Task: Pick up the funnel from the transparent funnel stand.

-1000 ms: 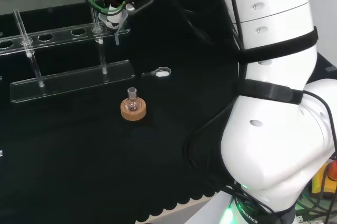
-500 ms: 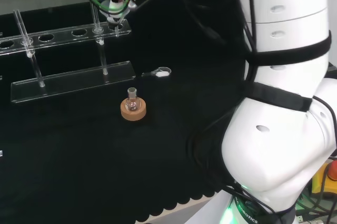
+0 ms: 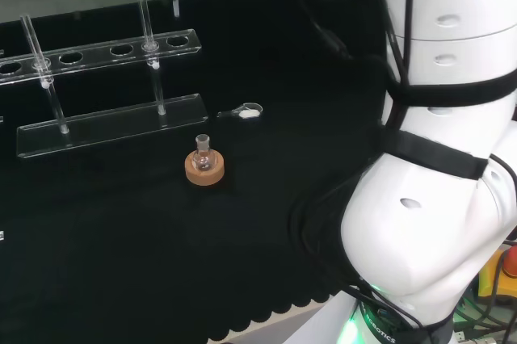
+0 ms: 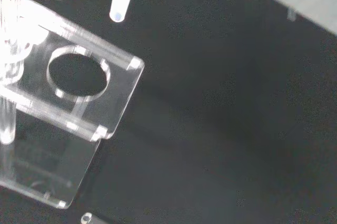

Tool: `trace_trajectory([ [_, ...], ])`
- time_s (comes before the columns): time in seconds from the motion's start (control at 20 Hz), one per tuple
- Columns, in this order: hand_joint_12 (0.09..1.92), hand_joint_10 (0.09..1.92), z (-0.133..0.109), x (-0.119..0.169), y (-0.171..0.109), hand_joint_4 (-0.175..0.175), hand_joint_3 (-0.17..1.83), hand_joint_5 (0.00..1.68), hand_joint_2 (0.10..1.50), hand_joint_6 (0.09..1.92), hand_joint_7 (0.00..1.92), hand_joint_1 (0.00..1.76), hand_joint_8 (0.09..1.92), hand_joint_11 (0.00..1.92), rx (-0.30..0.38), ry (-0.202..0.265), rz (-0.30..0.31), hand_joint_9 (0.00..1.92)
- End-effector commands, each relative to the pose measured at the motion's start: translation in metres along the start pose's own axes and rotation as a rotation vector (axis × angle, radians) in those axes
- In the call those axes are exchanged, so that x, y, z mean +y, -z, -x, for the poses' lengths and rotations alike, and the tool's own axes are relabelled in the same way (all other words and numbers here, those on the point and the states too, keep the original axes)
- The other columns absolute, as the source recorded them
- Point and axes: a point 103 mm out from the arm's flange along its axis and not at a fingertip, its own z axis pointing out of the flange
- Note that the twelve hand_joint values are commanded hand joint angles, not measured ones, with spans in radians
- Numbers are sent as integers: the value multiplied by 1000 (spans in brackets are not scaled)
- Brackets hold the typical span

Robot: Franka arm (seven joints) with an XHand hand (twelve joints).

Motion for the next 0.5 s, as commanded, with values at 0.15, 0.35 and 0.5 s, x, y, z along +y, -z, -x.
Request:
trace_trajectory([
  [0.15, 1260, 369, 10, -103, 3, 27, 639, 909, 728, 553, 841, 876, 593, 644, -9, -49, -45, 1127],
  [0.35, 1257, 368, 3, -123, -8, 29, 642, 912, 727, 561, 843, 878, 594, 649, 2, -47, -60, 1128],
  [0.5, 1256, 367, 0, -138, -18, 29, 644, 915, 727, 565, 844, 879, 594, 651, 13, -50, -63, 1129],
])
